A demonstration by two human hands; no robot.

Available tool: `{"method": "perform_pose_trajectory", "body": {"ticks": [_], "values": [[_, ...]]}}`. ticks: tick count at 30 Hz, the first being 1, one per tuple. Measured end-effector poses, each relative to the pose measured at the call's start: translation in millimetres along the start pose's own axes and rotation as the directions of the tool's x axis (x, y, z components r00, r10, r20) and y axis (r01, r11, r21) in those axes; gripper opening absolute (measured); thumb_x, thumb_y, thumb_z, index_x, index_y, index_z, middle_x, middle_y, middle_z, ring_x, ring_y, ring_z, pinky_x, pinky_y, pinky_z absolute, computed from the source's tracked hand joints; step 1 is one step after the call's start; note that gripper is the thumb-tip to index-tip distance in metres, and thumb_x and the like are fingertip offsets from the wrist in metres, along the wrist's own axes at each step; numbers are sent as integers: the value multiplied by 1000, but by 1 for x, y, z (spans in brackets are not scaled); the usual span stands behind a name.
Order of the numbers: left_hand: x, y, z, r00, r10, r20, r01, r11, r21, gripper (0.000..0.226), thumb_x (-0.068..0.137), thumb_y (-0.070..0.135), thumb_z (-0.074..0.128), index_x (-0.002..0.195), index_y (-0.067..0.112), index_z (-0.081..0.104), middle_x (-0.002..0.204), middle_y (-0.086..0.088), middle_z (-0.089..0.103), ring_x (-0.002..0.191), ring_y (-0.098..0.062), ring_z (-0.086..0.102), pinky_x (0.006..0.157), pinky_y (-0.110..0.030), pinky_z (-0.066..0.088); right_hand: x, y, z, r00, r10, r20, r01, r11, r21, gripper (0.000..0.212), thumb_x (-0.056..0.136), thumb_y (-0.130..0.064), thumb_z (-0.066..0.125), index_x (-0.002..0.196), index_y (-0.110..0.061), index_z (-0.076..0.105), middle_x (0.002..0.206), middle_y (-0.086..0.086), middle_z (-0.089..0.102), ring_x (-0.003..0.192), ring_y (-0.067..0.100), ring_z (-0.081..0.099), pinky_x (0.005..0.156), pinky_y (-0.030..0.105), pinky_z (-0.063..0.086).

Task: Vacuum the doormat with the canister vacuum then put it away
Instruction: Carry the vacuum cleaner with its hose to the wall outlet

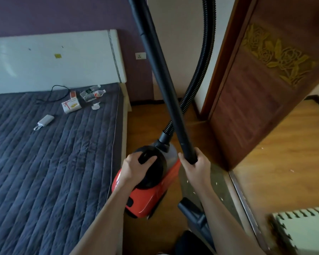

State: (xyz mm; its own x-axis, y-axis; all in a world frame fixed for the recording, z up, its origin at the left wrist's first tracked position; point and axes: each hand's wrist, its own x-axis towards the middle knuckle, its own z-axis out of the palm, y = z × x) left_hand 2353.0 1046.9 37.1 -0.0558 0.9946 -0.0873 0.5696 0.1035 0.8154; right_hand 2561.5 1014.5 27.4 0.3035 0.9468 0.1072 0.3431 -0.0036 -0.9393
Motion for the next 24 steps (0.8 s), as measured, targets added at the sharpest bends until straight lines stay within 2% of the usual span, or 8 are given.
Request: {"method": "perform_pose_trajectory", "body": {"ticks": [4,8,14,17,19,24], "values": [[58,7,-6,1000,-5,-21,5,1000,-2,22,83,43,74,93,24,73,86,8,69,83,-9,64,65,-18,46,59,2,22,1000,13,6,-13,1000,21,29,89,-22,77,71,-22,54,59,-5,49,51,5,47,52,15,39],[123,17,-4,1000,-4,-22,4,1000,1,12,82,42,75,80,33,68,77,14,67,76,0,64,57,-8,44,131,13,42,998,43,49,-45,998,45,28,89,-23,76,72,-22,54,61,-1,49,51,5,44,51,18,39],[236,36,14,998,-42,-41,42,999,6,16,83,38,75,73,32,64,74,10,67,72,-1,64,54,-8,42,256,21,66,995,45,84,-50,997,61,24,91,-20,75,76,-22,56,63,0,48,51,5,45,48,16,39],[289,47,19,995,-81,-66,81,997,3,18,82,41,75,82,24,71,77,7,70,74,-4,66,60,-15,49,320,15,73,995,19,100,-25,998,61,24,91,-20,75,76,-25,56,62,0,50,50,5,48,48,14,40],[324,56,19,992,-83,-96,82,997,-9,16,82,41,75,87,26,74,79,9,72,75,0,67,64,-19,52,359,11,78,994,6,106,-13,997,71,25,91,-20,75,77,-27,56,62,-2,50,50,4,49,48,13,40],[391,70,25,992,-61,-110,61,998,-4,14,82,39,76,79,27,71,71,7,69,67,1,66,55,-13,47,425,10,90,990,-14,139,3,997,77,23,91,-19,75,78,-26,57,62,0,49,50,4,47,48,13,39]]}}
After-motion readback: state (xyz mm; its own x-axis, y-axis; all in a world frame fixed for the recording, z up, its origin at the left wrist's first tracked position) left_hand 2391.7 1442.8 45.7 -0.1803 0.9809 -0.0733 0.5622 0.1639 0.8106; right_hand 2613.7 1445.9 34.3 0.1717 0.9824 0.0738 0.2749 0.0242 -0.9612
